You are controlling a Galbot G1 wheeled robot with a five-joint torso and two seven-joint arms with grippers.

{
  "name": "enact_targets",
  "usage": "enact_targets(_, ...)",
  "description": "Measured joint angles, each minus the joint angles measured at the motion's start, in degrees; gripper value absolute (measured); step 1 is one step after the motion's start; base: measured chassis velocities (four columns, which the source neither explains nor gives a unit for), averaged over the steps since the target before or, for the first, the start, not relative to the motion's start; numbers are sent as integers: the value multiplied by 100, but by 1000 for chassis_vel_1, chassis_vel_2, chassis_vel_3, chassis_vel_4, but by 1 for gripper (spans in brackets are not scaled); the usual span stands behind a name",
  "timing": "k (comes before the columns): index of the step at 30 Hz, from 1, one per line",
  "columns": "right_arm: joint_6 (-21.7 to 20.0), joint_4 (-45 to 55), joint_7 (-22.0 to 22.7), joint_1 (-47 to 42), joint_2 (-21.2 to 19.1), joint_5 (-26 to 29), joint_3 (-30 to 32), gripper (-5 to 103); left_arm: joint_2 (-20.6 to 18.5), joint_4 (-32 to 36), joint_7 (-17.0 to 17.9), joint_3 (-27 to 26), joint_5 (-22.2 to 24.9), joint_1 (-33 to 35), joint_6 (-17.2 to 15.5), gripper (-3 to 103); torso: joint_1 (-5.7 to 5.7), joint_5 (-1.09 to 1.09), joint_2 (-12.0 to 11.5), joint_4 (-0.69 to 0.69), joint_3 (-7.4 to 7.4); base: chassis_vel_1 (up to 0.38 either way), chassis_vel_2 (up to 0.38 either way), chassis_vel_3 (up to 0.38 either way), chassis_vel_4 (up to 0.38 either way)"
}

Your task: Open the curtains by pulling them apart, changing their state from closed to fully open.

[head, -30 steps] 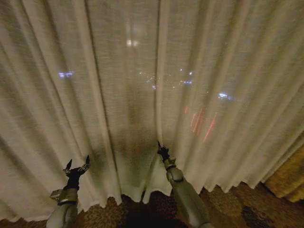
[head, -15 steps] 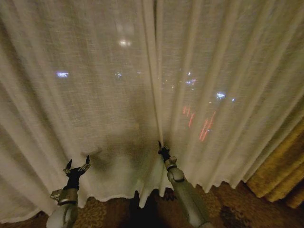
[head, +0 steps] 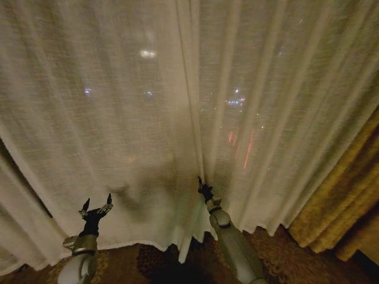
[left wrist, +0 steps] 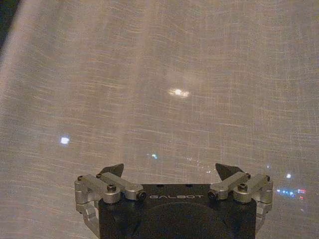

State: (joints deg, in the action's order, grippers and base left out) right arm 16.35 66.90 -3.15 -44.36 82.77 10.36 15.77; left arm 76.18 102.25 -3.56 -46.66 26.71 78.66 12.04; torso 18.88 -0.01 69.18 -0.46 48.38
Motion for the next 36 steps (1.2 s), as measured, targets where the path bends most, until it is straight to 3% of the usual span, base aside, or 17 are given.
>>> enact_targets(36,81,6,-37,-51,-70,8,30,0,0,0,0,0,0,0,0,100,0,0,0,0,0,-351,-352,351,357)
